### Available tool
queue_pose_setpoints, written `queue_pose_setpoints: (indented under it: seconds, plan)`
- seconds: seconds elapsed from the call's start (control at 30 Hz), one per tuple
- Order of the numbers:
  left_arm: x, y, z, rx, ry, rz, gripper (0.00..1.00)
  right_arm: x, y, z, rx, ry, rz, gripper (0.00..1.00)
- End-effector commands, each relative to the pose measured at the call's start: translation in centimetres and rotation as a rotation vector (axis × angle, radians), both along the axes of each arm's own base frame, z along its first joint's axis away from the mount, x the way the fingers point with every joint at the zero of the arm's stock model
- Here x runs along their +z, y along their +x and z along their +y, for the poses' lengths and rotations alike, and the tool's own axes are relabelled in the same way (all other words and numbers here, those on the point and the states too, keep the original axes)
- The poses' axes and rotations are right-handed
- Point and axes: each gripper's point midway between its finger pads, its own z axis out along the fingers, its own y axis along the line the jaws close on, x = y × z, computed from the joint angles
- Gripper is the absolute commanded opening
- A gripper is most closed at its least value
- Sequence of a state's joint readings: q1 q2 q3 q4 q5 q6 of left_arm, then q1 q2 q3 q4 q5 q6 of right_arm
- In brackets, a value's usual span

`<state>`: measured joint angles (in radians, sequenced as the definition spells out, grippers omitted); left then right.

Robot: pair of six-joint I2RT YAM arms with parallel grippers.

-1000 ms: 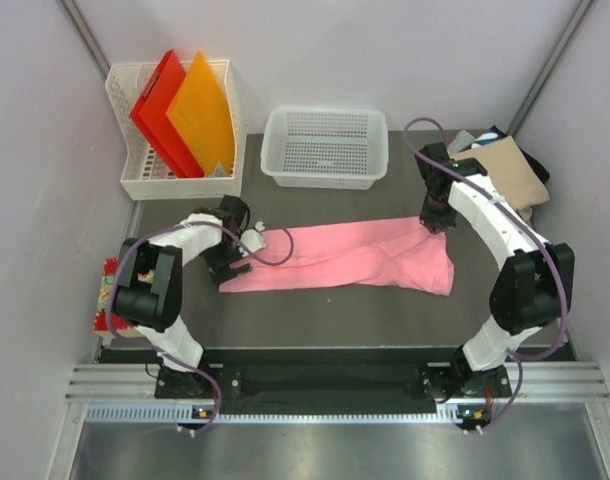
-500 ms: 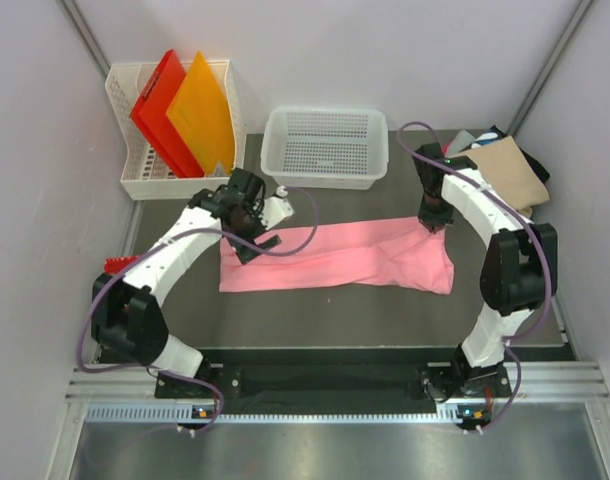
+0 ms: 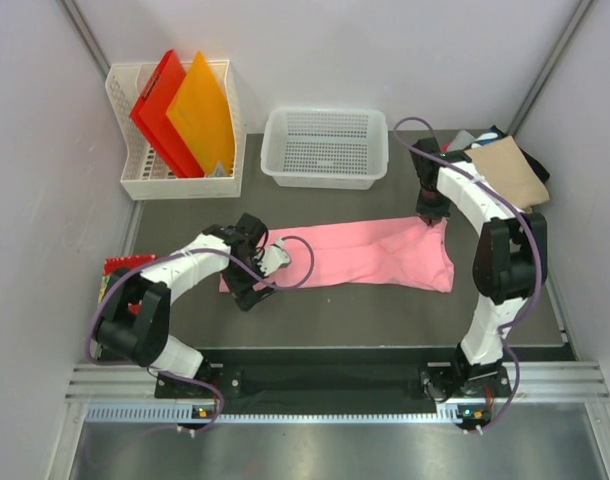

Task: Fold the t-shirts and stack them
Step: Fold the other side of the tshirt into a rectangle

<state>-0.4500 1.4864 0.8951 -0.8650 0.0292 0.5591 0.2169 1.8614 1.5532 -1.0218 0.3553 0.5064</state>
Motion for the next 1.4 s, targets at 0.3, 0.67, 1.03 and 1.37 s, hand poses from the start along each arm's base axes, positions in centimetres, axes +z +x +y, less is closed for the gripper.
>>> queue_pose_setpoints:
  seconds: [0.3, 0.67, 1.03, 1.37]
  plan:
    - [-1.2, 0.7, 3.3, 0.051, 0.05, -0.069, 0.99, 0.0, 4.0, -1.6, 0.008, -0.068, -0.016, 0.38]
    - [-0.9, -0.5, 6.9, 0.068, 0.102, -0.101, 0.99, 4.7, 1.8, 0.8, 0.042, 0.02, -0.08, 0.71]
    - [7.5, 6.1, 1.5, 0.136, -0.118, -0.185, 0.99, -0.7, -5.1, 9.3, 0.192, 0.246, 0.061, 0.6]
    - [2.2, 6.9, -2.1, 0.144, -0.175, -0.079, 0.99, -2.9, -4.9, 10.5, 0.175, 0.245, 0.096, 0.53]
